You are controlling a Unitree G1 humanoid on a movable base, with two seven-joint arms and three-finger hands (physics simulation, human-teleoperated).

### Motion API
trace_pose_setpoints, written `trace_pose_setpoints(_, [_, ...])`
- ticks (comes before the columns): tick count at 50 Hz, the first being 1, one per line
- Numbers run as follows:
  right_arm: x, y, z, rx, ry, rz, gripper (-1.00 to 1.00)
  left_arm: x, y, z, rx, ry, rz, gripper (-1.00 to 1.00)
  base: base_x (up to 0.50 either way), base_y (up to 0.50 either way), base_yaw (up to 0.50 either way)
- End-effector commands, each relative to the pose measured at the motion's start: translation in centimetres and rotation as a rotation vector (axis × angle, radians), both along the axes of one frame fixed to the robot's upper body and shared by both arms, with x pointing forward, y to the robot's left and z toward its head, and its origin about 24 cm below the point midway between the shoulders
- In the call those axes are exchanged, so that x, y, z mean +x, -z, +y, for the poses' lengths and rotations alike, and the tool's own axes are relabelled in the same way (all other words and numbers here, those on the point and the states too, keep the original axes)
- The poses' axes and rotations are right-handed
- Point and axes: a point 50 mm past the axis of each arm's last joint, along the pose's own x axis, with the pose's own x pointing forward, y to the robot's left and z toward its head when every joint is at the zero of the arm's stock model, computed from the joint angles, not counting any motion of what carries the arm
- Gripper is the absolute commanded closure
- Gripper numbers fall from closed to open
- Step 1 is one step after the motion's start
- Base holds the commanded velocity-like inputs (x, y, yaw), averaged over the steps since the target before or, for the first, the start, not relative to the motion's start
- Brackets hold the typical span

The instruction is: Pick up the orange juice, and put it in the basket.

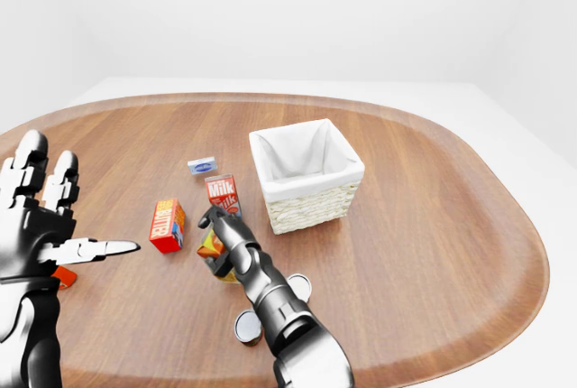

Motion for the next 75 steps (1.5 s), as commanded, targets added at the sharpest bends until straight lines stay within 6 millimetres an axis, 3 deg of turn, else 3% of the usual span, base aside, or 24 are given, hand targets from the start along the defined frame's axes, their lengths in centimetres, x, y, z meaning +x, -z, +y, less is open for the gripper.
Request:
trace_pose_setpoints(1, [1.4,-2.4,-0.1,0.118,0.073,-0.057,1.0,0.0,-0.1,0.0,0.001,0.0,-0.004,-1.0,0.0,0.0,0.0])
trace_pose_setpoints(21, [1.9,-4.9,0.7,0.18,0.039,-0.124,1.0,0.0,-0.1,0.0,0.001,0.0,-0.006,-1.0,0.0,0.0,0.0])
trace_pose_setpoints(36, [2.5,-8.7,1.2,0.29,0.011,-0.221,1.0,0.0,-0.2,0.0,0.002,0.0,-0.007,-1.0,0.0,0.0,0.0])
trace_pose_setpoints(53, [3.2,-11.2,0.8,0.333,0.005,-0.294,1.0,-0.1,-0.2,0.0,0.003,0.0,-0.007,-1.0,0.0,0.0,0.0])
trace_pose_setpoints(61, [3.8,-13.9,0.7,0.377,-0.011,-0.361,1.0,0.0,-0.2,0.0,0.002,0.0,-0.007,-1.0,0.0,0.0,0.0])
trace_pose_setpoints(75, [5.1,-16.7,0.4,0.399,-0.011,-0.416,1.0,0.0,-0.2,0.0,0.003,0.0,-0.007,-1.0,0.0,0.0,0.0])
